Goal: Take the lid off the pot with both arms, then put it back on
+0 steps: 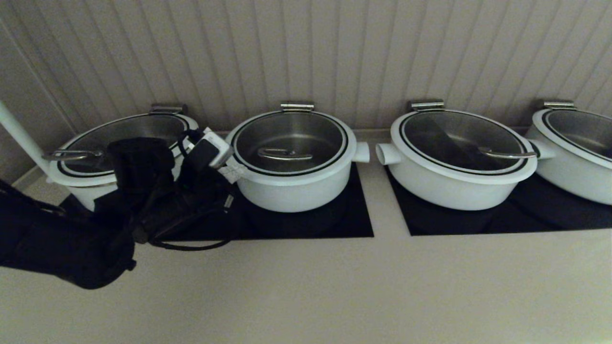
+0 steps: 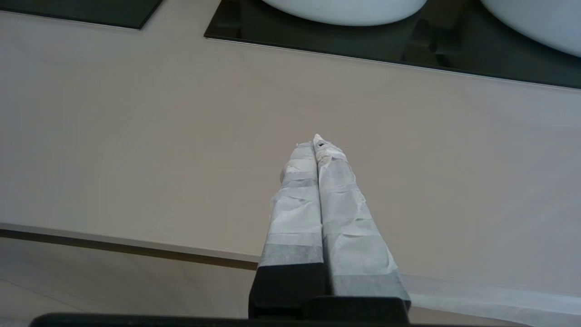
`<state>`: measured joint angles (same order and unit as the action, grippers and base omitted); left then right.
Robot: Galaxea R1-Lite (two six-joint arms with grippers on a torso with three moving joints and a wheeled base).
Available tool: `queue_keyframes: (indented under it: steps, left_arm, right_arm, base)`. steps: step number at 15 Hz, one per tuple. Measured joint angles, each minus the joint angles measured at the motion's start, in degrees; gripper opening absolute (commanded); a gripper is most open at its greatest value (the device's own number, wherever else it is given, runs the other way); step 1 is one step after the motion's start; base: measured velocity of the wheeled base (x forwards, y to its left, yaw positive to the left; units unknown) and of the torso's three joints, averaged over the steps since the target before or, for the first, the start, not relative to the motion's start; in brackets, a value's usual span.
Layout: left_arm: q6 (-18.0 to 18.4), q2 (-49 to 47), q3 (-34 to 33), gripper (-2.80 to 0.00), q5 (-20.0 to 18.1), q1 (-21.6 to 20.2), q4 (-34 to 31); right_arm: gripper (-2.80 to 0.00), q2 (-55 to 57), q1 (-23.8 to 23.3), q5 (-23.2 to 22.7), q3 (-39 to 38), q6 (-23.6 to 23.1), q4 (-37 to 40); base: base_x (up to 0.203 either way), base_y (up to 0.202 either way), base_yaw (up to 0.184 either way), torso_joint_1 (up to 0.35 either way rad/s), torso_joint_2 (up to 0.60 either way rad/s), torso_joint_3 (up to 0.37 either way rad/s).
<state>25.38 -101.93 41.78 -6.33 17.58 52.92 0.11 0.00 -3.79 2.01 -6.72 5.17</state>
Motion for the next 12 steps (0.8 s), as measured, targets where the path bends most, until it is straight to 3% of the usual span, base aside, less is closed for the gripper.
queue_keyframes:
  steps: [12]
  left_arm:
    - [-0.62,23.91,-22.53,-2.80,1.65,-6.54,-0.41]
  right_arm:
    - [-2.80,0.00,0.00,0.00,0.00,0.02,0.00]
  base:
    - [0.000,0.000,0.000,0.000,0.00,0.000]
